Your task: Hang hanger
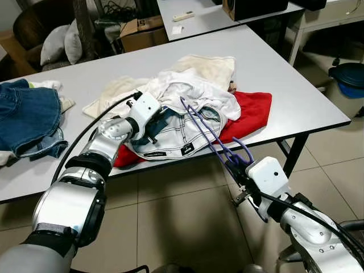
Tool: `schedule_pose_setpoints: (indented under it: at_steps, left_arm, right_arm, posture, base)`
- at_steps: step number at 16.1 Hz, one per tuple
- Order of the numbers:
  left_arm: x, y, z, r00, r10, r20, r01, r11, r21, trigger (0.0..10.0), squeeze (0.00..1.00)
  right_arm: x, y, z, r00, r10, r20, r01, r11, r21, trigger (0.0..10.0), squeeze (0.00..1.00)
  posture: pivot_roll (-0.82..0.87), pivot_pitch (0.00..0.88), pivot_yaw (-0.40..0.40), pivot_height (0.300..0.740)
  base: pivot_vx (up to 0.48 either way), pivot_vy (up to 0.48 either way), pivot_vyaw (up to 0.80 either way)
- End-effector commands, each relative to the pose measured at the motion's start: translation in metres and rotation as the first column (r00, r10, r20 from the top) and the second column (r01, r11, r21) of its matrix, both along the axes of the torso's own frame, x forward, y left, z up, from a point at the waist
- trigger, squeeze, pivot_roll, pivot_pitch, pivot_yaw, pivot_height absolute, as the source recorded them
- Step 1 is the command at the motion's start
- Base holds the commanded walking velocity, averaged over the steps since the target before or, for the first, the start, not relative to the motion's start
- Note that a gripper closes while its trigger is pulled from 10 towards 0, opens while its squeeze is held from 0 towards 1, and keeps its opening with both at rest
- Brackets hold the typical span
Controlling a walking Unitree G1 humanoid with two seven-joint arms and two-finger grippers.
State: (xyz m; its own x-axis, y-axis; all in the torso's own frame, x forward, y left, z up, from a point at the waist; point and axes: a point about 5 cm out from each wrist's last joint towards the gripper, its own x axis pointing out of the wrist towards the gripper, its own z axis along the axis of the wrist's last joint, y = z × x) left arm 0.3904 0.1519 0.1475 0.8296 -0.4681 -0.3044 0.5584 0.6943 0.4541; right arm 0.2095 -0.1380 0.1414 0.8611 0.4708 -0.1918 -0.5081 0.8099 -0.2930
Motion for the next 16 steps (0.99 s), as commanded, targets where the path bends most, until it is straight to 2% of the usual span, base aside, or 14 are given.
schedule_pose_setpoints:
  at_steps: [1, 2, 4, 10, 12, 14, 15, 16]
  left_arm:
    - [-0.002, 0.01, -0.005, 1.0, 0.029, -0.003, -0.029, 0.999, 0.029, 10.0, 0.71]
    - [-0.003, 0.01, -0.006, 0.999, 0.031, 0.004, -0.032, 0.999, 0.021, 10.0, 1.0]
    - [-0.003, 0.004, -0.008, 0.997, 0.066, 0.033, -0.066, 0.998, -0.016, 10.0, 1.0]
    - [-0.005, -0.005, -0.017, 0.993, 0.106, 0.053, -0.105, 0.994, -0.018, 10.0, 1.0]
    - [-0.006, -0.013, -0.021, 0.991, 0.124, 0.057, -0.122, 0.992, -0.042, 10.0, 1.0]
    - [-0.007, -0.018, -0.026, 0.987, 0.146, 0.063, -0.146, 0.989, -0.002, 10.0, 1.0]
    - [-0.005, -0.018, -0.025, 0.976, 0.202, 0.086, -0.204, 0.979, 0.02, 10.0, 0.0]
    - [-0.004, -0.018, -0.025, 0.971, 0.221, 0.092, -0.224, 0.974, 0.02, 10.0, 0.0]
  right_arm:
    - [-0.002, 0.004, -0.001, 1.0, 0.013, 0.003, -0.013, 1.0, 0.006, 10.0, 0.0]
    - [-0.003, 0.004, -0.001, 1.0, 0.012, 0.003, -0.012, 1.0, 0.006, 10.0, 0.0]
    - [-0.003, 0.003, -0.001, 1.0, 0.002, 0.004, -0.002, 1.0, 0.009, 10.0, 0.0]
    - [0.0, 0.002, 0.001, 1.0, 0.0, 0.014, 0.0, 1.0, 0.009, 10.0, 0.0]
    - [0.001, 0.002, 0.002, 1.0, 0.001, 0.019, -0.001, 1.0, 0.01, 10.0, 0.0]
    - [0.003, 0.002, 0.003, 1.0, 0.003, 0.022, -0.003, 1.0, 0.008, 10.0, 0.0]
    - [0.003, 0.003, 0.003, 1.0, 0.004, 0.025, -0.004, 1.0, 0.008, 10.0, 0.0]
    - [0.004, 0.003, 0.004, 1.0, 0.005, 0.026, -0.005, 1.0, 0.008, 10.0, 0.0]
  posture:
    - [-0.15, 0.022, 0.221, 0.74]
    - [-0.16, 0.022, 0.223, 0.74]
    - [-0.16, 0.02, 0.225, 0.74]
    - [-0.16, 0.013, 0.22, 0.74]
    - [-0.16, 0.011, 0.216, 0.74]
    - [-0.17, 0.009, 0.215, 0.74]
    - [-0.17, 0.006, 0.215, 0.74]
    - [-0.17, 0.006, 0.215, 0.74]
  base:
    - [0.0, 0.0, 0.0]
    - [0.0, 0.0, 0.0]
    - [0.0, 0.0, 0.0]
    - [0.0, 0.0, 0.0]
    - [0.0, 0.0, 0.0]
    - [0.0, 0.0, 0.0]
    - [0.0, 0.0, 0.0]
    - [0.0, 0.0, 0.0]
